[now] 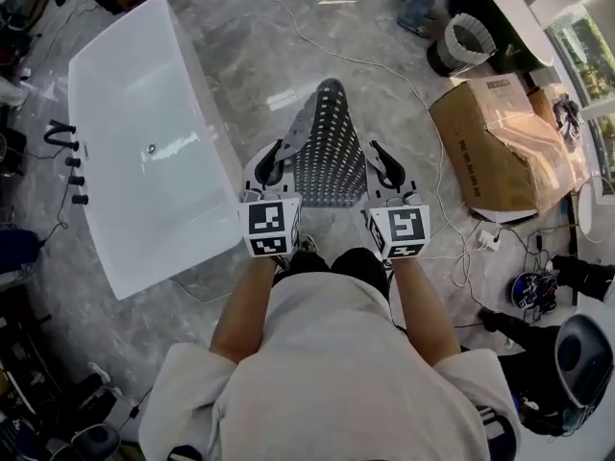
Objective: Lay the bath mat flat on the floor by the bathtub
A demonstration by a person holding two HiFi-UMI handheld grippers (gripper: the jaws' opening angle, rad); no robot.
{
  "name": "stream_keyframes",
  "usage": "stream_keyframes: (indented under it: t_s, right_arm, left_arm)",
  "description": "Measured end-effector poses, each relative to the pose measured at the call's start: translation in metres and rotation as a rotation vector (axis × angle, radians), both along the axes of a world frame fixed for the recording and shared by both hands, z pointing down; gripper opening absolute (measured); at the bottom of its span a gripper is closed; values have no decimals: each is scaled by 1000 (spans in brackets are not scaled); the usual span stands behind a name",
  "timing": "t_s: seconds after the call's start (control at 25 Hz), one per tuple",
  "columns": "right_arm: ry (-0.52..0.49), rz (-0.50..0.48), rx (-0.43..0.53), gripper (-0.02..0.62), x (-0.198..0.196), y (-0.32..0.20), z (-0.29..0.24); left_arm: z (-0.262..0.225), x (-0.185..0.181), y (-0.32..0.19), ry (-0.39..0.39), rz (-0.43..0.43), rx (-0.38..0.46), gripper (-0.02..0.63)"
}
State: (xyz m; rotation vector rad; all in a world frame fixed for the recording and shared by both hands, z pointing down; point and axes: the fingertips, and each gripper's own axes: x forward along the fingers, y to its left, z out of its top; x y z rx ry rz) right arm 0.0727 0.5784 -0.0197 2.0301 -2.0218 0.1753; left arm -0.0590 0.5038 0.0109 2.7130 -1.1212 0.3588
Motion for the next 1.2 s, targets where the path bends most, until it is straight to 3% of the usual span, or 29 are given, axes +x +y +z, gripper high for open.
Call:
stream_keyframes:
  t_s: [0.32, 0.52, 1.0, 1.2]
  right_arm:
    - [-36, -133, -5, 21, -23, -55, 3]
    - [-46, -195, -18, 21, -26, -91, 17]
    - [-93, -360, -46, 21, 10, -201, 33]
    - [-120, -410, -58, 21, 41, -245, 41]
  left_arm:
    - [2, -45, -40, -16, -128, -10, 25]
    - [14, -53, -72, -47, -203, -17, 25]
    - [40, -19, -163, -101, -353, -78, 25]
    - [50, 3, -205, -45, -419, -108, 25]
